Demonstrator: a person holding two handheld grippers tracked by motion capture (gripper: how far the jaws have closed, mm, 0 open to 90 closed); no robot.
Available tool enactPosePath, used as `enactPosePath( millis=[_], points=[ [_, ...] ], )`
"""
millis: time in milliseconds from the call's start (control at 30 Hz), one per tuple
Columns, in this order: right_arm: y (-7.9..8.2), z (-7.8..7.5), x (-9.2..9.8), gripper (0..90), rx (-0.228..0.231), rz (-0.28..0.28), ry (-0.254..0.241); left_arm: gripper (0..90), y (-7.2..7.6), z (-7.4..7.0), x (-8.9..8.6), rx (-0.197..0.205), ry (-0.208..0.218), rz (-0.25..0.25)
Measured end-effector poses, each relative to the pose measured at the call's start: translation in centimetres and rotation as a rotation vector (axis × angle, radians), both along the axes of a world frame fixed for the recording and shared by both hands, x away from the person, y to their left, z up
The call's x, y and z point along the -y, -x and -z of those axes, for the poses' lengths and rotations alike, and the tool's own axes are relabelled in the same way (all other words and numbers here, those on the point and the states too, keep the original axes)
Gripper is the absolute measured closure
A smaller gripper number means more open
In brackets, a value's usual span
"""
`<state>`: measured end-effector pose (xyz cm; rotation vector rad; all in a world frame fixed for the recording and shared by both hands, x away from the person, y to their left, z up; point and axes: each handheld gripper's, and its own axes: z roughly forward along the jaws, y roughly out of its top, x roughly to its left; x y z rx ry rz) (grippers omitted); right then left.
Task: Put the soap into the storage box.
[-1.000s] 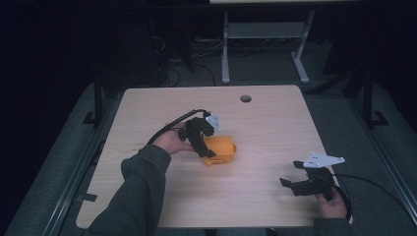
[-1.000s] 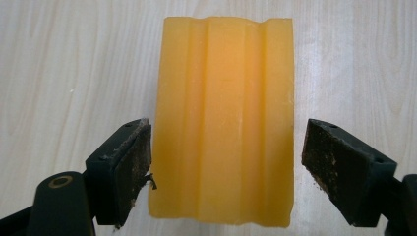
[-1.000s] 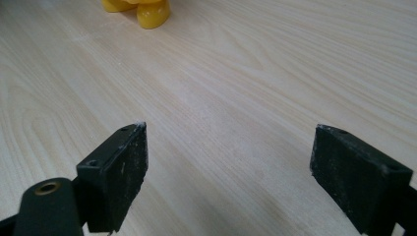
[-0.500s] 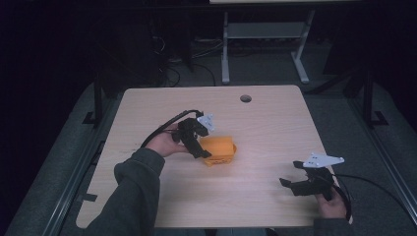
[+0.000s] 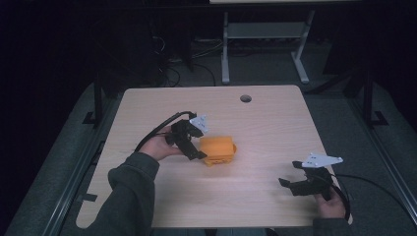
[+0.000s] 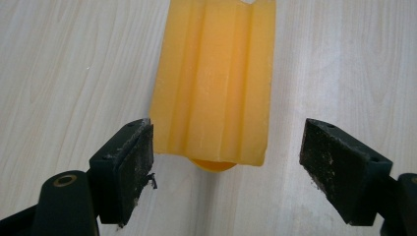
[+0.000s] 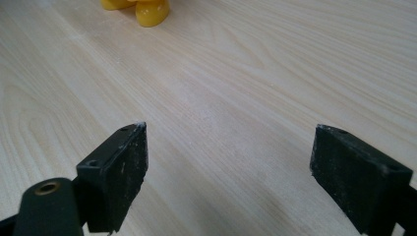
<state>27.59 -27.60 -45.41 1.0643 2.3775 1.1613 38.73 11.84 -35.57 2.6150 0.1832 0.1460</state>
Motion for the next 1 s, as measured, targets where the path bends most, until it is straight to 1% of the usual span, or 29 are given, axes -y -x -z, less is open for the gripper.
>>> enactPosePath(
  millis=[167,200,233,267,300,400,500,600,867,933,1000],
  points=[
    [0.0,0.0,-0.1,14.0,-0.003,-0.004,0.001,19.9,0.4,0.0,-0.2,0.009,-0.004,-0.004],
    [0.0,0.0,-0.1,13.9,-0.002,-0.004,0.002,19.9,0.5,0.0,-0.3,0.011,-0.004,-0.001],
    [0.0,0.1,-0.1,13.9,-0.002,-0.003,0.002,19.9,0.6,0.0,-0.4,0.010,0.005,-0.006],
    [0.0,0.1,-0.1,13.9,-0.002,-0.004,0.003,20.0,0.7,-0.1,-0.5,0.013,0.002,-0.003],
    [0.0,0.1,-0.1,13.9,-0.002,-0.003,0.003,20.0,0.8,-0.1,-0.6,0.010,0.010,-0.012],
    [0.0,0.1,-0.1,13.9,-0.003,-0.002,0.003,20.1,1.0,-0.1,-0.8,0.013,0.009,-0.017],
    [-0.1,0.1,-0.1,13.9,-0.003,-0.002,0.005,20.0,1.1,-0.2,-1.1,0.005,0.016,-0.024],
    [-0.1,0.1,-0.1,13.9,-0.003,-0.001,0.007,19.6,1.3,-0.2,-1.3,0.003,0.008,-0.033],
    [-0.1,0.1,-0.1,13.9,-0.005,0.001,0.004,19.0,1.8,-0.5,-1.4,0.009,0.007,-0.039],
    [-0.1,0.1,-0.1,13.9,-0.003,0.000,0.005,19.1,1.9,-0.5,-1.7,0.011,0.011,-0.038],
    [-0.1,0.1,-0.1,14.0,-0.003,0.000,0.007,19.1,2.1,-0.3,-2.1,0.014,0.014,-0.050]
  ],
)
